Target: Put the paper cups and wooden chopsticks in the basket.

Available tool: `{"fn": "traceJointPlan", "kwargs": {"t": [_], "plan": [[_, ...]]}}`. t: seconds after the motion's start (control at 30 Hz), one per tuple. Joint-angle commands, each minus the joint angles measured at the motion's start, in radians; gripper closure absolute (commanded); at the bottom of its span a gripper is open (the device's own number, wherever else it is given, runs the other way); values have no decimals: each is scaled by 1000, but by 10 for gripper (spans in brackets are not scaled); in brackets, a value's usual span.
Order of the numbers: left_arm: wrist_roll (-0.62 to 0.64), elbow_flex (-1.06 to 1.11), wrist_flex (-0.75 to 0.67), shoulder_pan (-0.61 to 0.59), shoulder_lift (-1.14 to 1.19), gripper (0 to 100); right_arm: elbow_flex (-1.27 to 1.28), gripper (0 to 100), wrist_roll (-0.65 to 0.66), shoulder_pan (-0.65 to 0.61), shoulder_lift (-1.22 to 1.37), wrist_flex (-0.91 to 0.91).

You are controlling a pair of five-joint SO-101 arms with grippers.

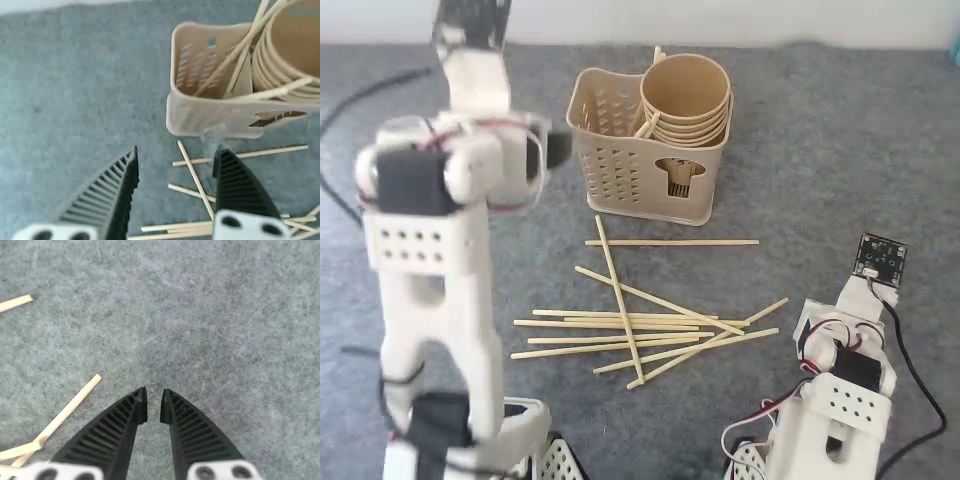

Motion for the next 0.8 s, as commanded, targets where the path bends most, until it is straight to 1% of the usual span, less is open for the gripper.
{"fn": "traceJointPlan", "kwargs": {"t": [0.0,0.07,0.2,0.33,0.37,0.43,0.5,0.57,0.77], "plan": [[63,317,-117,-6,-190,772,-5,936,15,-15,-21,-15],[80,478,-193,-5,-267,772,-9,939,15,-13,-21,-10],[83,768,-359,-5,-388,772,-41,937,21,-21,-21,84],[86,995,-486,29,-433,772,-44,935,20,-21,-21,91],[94,1043,-523,43,-433,772,-44,935,18,-21,-21,91],[161,1135,-601,71,-433,772,-44,935,15,-21,-21,91],[229,1204,-675,104,-433,772,-44,935,15,-21,-21,91],[270,1228,-721,132,-433,772,-44,936,15,-21,-21,91],[322,1233,-756,201,-420,772,-44,938,15,-16,-21,91]]}}
